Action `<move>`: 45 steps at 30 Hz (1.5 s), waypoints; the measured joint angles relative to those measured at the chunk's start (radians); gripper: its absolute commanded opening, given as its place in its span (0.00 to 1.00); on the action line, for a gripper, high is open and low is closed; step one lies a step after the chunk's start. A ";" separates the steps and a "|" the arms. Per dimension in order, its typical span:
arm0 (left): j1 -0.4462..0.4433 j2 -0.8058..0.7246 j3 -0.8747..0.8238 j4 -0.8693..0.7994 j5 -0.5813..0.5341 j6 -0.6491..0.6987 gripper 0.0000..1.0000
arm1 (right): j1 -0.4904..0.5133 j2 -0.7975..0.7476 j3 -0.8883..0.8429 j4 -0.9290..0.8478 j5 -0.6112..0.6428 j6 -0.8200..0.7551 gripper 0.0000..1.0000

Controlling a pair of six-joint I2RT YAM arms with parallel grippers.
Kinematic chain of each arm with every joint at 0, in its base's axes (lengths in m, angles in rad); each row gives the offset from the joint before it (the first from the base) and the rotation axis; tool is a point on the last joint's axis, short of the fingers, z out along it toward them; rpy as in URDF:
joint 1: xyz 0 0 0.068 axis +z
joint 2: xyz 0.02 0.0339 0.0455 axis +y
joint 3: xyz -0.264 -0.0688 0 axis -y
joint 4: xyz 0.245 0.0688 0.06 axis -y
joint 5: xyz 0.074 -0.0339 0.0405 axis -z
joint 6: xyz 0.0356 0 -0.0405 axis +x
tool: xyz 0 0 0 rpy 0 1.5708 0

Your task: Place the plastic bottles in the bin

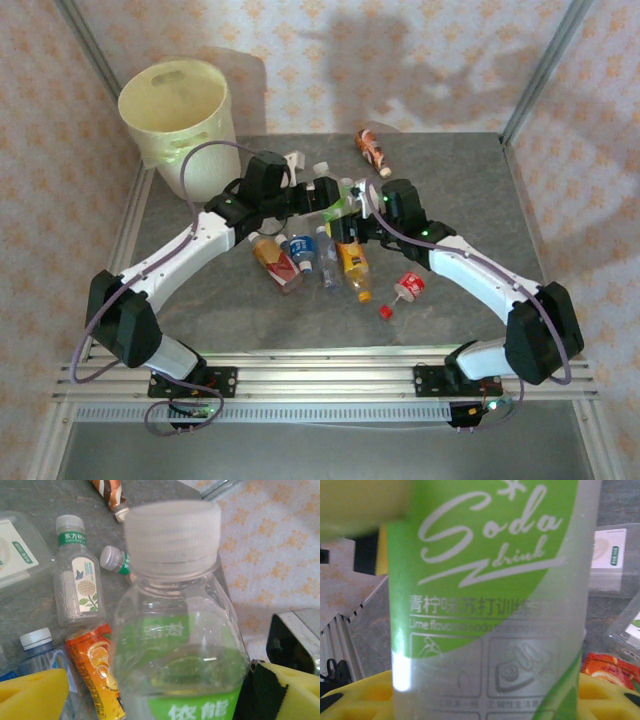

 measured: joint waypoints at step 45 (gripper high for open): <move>0.003 0.018 0.063 -0.111 -0.274 -0.057 0.59 | 0.025 -0.195 -0.016 -0.078 0.327 -0.032 0.99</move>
